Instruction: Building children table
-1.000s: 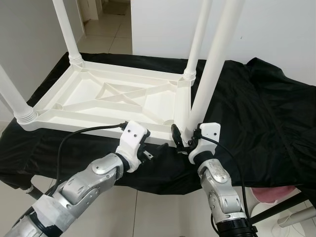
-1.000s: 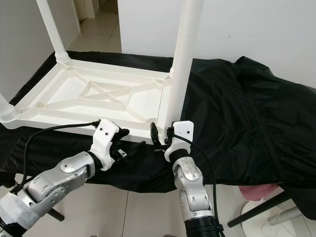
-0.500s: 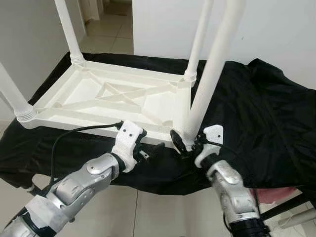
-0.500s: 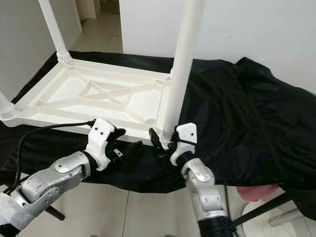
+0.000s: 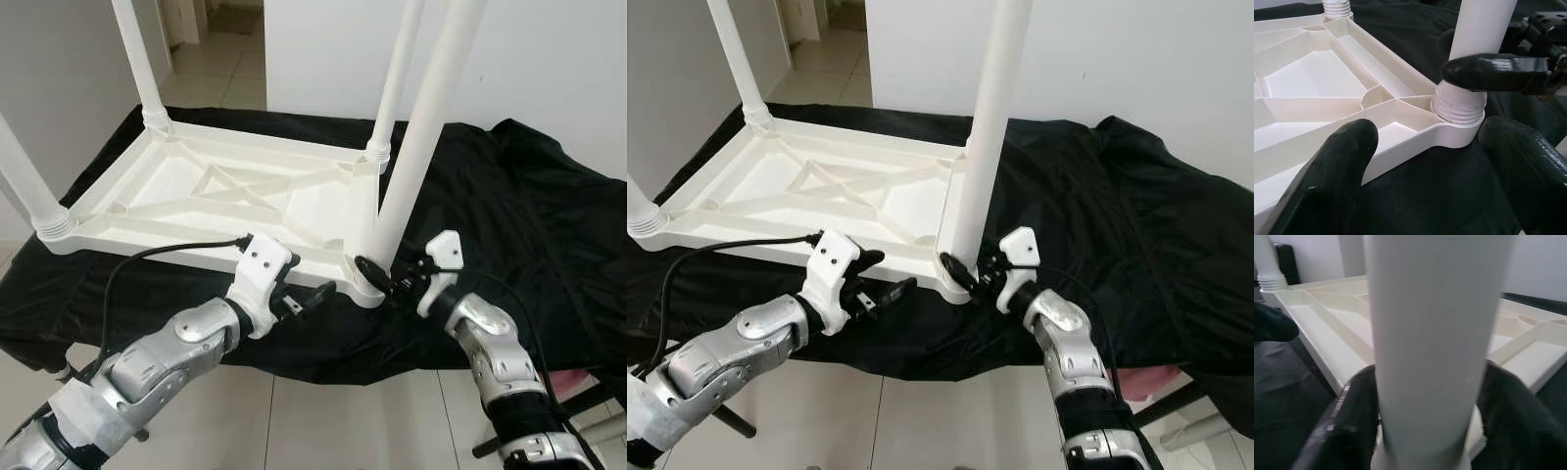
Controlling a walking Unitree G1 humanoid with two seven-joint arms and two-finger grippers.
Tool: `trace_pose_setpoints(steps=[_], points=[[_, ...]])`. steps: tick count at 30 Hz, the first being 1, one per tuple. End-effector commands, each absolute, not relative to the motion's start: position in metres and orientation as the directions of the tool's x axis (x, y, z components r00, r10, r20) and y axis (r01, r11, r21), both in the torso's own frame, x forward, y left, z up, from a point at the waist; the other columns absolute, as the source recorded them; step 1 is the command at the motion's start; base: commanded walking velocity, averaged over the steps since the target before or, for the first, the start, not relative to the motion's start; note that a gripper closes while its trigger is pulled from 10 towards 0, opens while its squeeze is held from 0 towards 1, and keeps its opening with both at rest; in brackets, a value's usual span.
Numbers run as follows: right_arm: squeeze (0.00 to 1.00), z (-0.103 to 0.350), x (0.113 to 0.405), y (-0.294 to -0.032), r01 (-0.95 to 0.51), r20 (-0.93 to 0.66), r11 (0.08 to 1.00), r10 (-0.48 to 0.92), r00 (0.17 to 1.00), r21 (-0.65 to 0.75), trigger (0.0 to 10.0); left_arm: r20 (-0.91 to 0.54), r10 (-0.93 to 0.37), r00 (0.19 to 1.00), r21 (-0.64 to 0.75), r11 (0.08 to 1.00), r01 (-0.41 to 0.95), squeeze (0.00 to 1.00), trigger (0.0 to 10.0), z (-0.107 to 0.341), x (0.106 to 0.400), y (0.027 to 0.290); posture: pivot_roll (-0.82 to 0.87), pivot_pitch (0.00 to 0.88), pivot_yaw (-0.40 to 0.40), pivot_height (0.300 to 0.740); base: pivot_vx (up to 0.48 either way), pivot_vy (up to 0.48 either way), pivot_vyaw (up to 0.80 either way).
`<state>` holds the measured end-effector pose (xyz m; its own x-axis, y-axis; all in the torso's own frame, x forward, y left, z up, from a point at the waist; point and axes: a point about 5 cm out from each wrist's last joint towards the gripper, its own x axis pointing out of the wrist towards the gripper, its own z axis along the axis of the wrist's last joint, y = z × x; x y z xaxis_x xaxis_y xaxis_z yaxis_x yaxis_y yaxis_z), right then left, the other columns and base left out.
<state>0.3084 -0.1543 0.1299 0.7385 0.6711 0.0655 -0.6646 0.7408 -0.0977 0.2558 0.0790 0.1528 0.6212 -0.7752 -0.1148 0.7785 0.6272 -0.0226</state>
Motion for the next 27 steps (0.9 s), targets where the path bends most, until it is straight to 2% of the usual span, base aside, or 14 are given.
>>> trace_pose_setpoints(steps=[1,10,11,17,23,25,27], points=[[0.00,0.127,0.310,-0.153,-0.681,0.054,0.727,0.686,0.725,-0.093,0.0,-0.095,-0.988,0.124,-0.070,0.131,0.989,0.00,10.0,0.155,0.232,0.068,-0.03,0.000,-0.028,0.740,0.000,0.000,0.00],[0.00,0.120,0.314,-0.153,-0.695,0.037,0.714,0.699,0.714,-0.082,0.0,-0.092,-0.985,0.148,-0.062,0.154,0.986,0.00,10.0,0.155,0.232,0.067,-0.02,0.000,-0.045,0.740,0.000,0.000,0.00],[0.00,0.118,0.315,-0.157,-0.677,0.034,0.733,0.680,0.733,-0.067,10.0,-0.090,-0.984,0.155,-0.064,0.161,0.985,0.00,10.0,0.155,0.232,0.067,-0.01,0.000,-0.049,0.740,0.000,0.000,0.00],[0.00,0.128,0.314,-0.163,-0.554,0.071,0.832,0.554,0.830,-0.022,10.0,-0.103,-0.979,0.177,-0.045,0.182,0.982,0.00,10.0,0.154,0.237,0.069,-0.01,0.000,-0.056,0.740,0.000,0.000,0.00],[0.00,0.135,0.305,-0.153,-0.489,0.114,0.871,0.490,0.864,-0.039,10.0,-0.079,-0.971,0.226,-0.064,0.231,0.971,0.00,10.0,0.155,0.244,0.071,-0.02,0.000,-0.048,0.740,0.000,0.000,0.00],[0.00,0.135,0.301,-0.149,-0.439,0.133,0.898,0.437,0.889,-0.017,10.0,-0.068,-0.968,0.241,-0.059,0.245,0.968,0.00,10.0,0.154,0.245,0.069,-0.03,0.000,-0.042,0.740,0.000,0.000,0.00],[0.00,0.134,0.292,-0.141,-0.308,0.143,0.950,0.299,0.943,0.044,10.0,-0.052,-0.964,0.261,-0.059,0.264,0.963,0.00,10.0,0.151,0.244,0.065,-0.04,0.000,-0.035,0.740,0.000,0.000,0.00]])
